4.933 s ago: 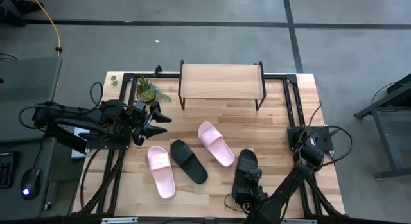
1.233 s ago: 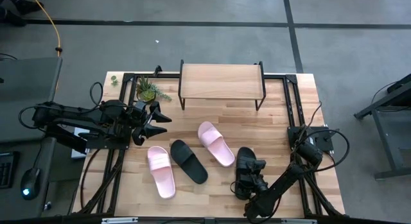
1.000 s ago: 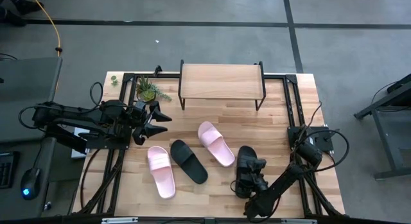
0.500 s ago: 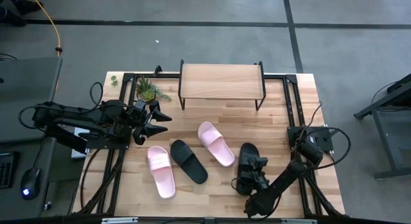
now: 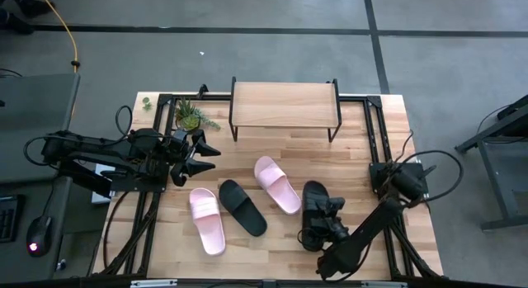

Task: Pick and place slides into the shelf
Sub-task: Put the right black slipper on the shelf

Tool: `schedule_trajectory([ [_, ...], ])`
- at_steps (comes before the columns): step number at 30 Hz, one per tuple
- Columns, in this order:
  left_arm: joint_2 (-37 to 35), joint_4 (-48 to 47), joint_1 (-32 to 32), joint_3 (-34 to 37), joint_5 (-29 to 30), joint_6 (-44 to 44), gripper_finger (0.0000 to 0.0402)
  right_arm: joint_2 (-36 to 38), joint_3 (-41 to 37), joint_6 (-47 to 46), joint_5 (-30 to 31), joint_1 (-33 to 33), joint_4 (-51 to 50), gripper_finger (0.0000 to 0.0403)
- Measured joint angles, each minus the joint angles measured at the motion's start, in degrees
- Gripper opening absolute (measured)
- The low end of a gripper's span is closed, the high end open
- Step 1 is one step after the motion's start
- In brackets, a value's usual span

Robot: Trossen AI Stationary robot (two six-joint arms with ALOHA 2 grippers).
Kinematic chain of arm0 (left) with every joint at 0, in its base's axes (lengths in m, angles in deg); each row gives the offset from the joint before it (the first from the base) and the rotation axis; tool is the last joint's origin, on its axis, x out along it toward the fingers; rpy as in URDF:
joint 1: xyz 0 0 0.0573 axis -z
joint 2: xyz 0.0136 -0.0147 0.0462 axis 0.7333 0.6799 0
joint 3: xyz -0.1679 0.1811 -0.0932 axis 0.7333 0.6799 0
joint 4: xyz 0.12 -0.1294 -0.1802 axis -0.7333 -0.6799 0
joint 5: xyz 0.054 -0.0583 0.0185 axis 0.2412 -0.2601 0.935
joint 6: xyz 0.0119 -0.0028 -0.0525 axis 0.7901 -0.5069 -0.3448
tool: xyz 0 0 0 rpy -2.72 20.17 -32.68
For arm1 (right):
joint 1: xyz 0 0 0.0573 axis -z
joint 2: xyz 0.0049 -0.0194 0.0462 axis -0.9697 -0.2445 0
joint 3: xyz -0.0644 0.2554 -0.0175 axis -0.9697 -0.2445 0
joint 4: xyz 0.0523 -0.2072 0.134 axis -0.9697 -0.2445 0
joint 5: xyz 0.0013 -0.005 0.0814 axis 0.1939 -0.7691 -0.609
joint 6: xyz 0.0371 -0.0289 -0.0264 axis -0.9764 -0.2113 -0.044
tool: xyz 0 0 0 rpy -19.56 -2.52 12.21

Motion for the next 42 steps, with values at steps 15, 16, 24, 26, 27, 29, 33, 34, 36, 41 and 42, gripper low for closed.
schedule_trajectory([
  [15,0.0,0.0,0.0,0.0,0.0,0.0,0.0225,6.5,0.0,7.0,3.2,2.5,0.0,0.0],
  [16,0.0,0.0,0.0,0.0,0.0,0.0,0.0225,6.8,0.0,7.8,3.6,2.8,0.0,0.0],
  [24,0.0,0.0,0.0,0.0,0.0,0.0,0.0225,9.7,0.0,12.4,5.1,4.3,0.0,0.0],
  [26,0.0,0.0,0.0,0.0,0.0,0.0,0.0225,10.6,0.0,13.4,5.3,4.7,0.0,0.0],
  [27,0.0,0.0,0.0,0.0,0.0,0.0,0.0225,11.1,0.0,13.9,5.7,4.9,0.0,0.0],
  [29,0.0,0.0,0.0,0.0,0.0,0.0,0.0225,12.3,0.0,15.1,6.7,5.0,0.0,0.0],
  [33,0.0,0.0,0.0,0.0,0.0,0.0,0.0225,14.8,0.0,16.7,8.9,5.6,0.1,0.0],
  [34,0.0,0.0,0.0,0.0,0.0,0.0,0.0225,15.5,0.0,16.8,9.5,5.8,0.0,0.0],
  [36,0.0,0.0,0.0,0.0,0.0,0.0,0.0225,16.9,0.0,17.2,10.3,6.2,0.0,0.0],
  [41,0.0,0.0,0.0,0.0,0.0,0.0,0.0225,20.0,0.0,18.8,10.5,7.2,0.0,0.0],
  [42,0.0,0.0,0.0,0.0,0.0,0.0,0.0225,20.6,0.0,19.5,10.7,7.3,0.0,0.0],
])
